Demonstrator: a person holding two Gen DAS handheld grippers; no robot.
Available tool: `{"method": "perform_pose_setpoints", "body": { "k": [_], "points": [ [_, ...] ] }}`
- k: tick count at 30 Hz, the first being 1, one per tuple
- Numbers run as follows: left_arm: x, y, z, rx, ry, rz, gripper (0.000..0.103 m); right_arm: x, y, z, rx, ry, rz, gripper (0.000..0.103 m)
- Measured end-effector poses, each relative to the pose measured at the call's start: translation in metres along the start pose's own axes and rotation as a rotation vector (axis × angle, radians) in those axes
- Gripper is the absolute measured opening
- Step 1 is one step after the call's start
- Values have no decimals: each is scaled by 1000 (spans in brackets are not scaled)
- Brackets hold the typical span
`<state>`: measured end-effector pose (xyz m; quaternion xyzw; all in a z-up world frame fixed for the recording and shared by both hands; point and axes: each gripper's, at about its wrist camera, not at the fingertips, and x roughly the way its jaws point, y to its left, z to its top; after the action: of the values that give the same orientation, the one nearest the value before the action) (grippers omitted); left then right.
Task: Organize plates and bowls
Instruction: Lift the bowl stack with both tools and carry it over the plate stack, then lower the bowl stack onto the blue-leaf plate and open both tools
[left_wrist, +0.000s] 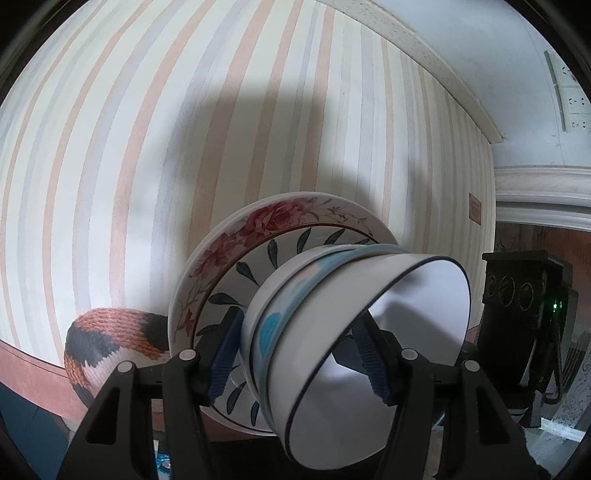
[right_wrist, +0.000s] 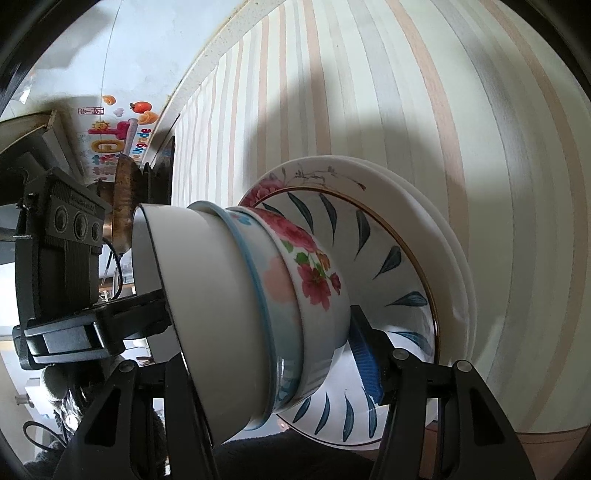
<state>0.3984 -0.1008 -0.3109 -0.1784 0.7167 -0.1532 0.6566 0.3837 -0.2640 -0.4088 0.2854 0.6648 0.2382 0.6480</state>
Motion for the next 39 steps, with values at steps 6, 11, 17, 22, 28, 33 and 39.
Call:
{"method": "perform_pose_setpoints", "body": {
  "k": [6,11,17,22,28,33,39],
  "points": [
    [-2,-2,-3,11,-17,10,58,1,3,-3,4,-2,-3,59],
    [-15,-2,-10,28,-76,88,58,-1,8,-5,-11,-10,-44,59],
    [-40,-8,-29,67,-174,207,58,-28,25,-13,-74,-80,-151,59],
    [-67,-18,-51,117,-274,247,58,-62,56,-37,-153,-175,-285,73],
    [-107,-26,-89,195,-422,283,84,-95,108,-88,-236,-329,-454,89],
    [-146,-25,-133,259,-544,306,95,-120,151,-137,-235,-470,-534,93],
    [-191,-29,-184,316,-684,330,97,-148,200,-203,-246,-649,-609,98]
  ]
}}
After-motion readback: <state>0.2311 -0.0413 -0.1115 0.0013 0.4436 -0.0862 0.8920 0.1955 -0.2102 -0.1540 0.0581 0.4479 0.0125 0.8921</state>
